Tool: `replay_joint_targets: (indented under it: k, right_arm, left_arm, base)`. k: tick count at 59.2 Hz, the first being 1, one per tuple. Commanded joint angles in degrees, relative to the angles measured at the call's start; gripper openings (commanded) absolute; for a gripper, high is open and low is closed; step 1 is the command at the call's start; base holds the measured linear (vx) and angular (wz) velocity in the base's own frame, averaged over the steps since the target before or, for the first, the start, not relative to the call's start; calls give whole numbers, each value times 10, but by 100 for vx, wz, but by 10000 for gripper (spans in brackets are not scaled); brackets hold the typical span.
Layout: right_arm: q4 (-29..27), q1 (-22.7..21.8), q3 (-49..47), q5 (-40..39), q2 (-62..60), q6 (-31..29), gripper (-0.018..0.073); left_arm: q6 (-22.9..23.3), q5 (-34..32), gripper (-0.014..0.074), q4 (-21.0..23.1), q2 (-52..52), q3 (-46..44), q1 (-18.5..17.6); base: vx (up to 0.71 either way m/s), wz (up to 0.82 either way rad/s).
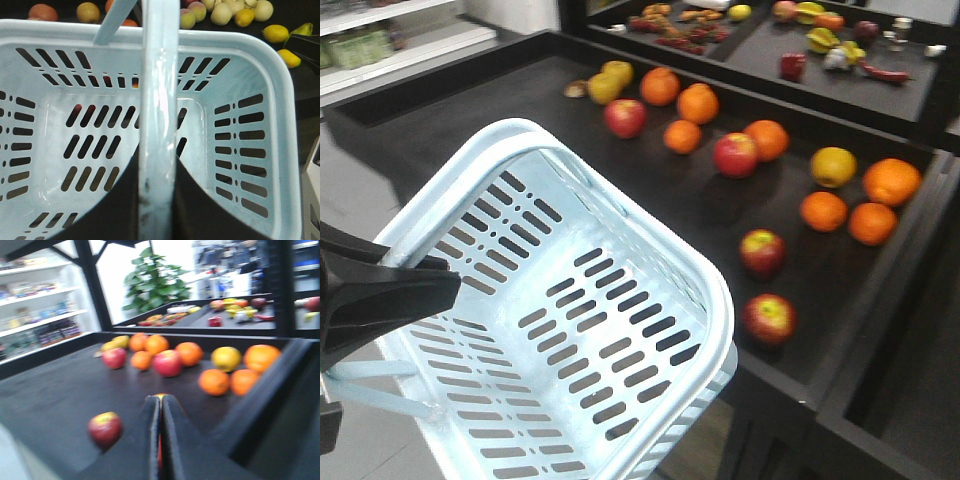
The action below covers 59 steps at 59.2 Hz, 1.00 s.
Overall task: Pick three apples into basket with both arms
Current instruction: 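Drive the base away from the table carrying the basket in the left gripper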
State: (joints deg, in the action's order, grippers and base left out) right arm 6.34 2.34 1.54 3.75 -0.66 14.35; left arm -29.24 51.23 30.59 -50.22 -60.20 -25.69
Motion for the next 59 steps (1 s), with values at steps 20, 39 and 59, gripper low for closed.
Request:
replay_joint_targets:
  k: [20, 39, 59]
  right_arm:
    - [7, -3, 8, -41, -7, -2, -9]
    - [7, -3, 8, -41, -7, -2, -9]
    - [7, -3, 8, -41, -7, -2, -9]
  left_arm:
    - [2, -50, -6, 27, 5, -17, -2]
    - [2, -50, -6, 27, 5, -17, -2]
    - [2, -50, -6, 27, 5, -17, -2]
  base:
    - [-17, 64]
    - [-17, 64]
    - [-15, 58]
